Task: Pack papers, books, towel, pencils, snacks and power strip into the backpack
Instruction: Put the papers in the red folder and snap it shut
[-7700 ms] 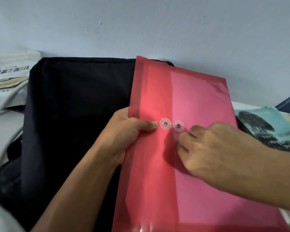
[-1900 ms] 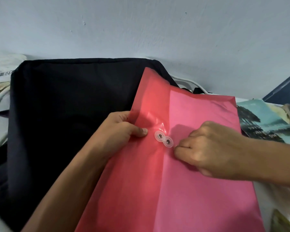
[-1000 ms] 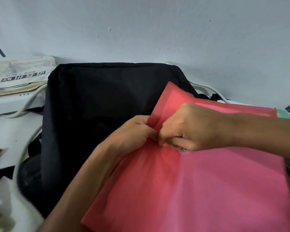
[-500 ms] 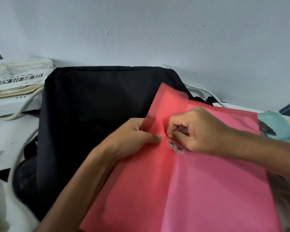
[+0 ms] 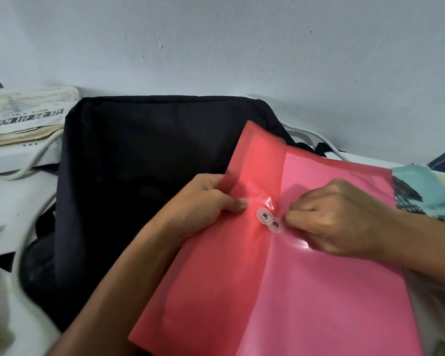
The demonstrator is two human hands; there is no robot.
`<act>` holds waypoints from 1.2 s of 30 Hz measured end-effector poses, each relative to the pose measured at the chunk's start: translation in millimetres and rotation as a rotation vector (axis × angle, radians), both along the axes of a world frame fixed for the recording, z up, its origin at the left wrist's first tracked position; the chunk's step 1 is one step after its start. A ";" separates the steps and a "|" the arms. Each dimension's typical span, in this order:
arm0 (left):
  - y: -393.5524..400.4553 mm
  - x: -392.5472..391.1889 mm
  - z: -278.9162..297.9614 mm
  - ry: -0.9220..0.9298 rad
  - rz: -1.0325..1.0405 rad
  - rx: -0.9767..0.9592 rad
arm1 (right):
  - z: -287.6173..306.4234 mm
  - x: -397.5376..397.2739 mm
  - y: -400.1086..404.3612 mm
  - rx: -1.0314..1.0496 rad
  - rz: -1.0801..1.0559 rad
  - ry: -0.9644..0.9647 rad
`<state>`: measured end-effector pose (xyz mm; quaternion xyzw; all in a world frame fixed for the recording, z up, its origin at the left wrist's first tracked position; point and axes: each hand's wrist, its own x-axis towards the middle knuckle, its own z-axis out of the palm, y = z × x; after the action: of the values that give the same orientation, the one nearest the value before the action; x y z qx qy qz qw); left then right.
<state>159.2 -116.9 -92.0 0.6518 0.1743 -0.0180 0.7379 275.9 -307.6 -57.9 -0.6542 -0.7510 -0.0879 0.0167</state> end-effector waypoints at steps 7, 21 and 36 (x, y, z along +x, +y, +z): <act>0.9 -0.5 -4.2 -0.002 0.020 -0.013 | -2.8 -20.2 -11.3 0.041 -0.087 -0.044; -4.9 -9.5 35.5 0.095 -0.099 -0.003 | 29.4 -19.7 -69.4 0.100 -0.606 0.232; 9.2 12.0 176.9 -0.134 -0.702 1.052 | 79.6 -20.0 -76.7 0.248 -0.775 1.859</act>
<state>171.2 -107.7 84.9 0.9452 -0.1110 -0.1301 0.2782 255.9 -384.3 21.7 -0.6556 -0.1623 0.3790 0.6327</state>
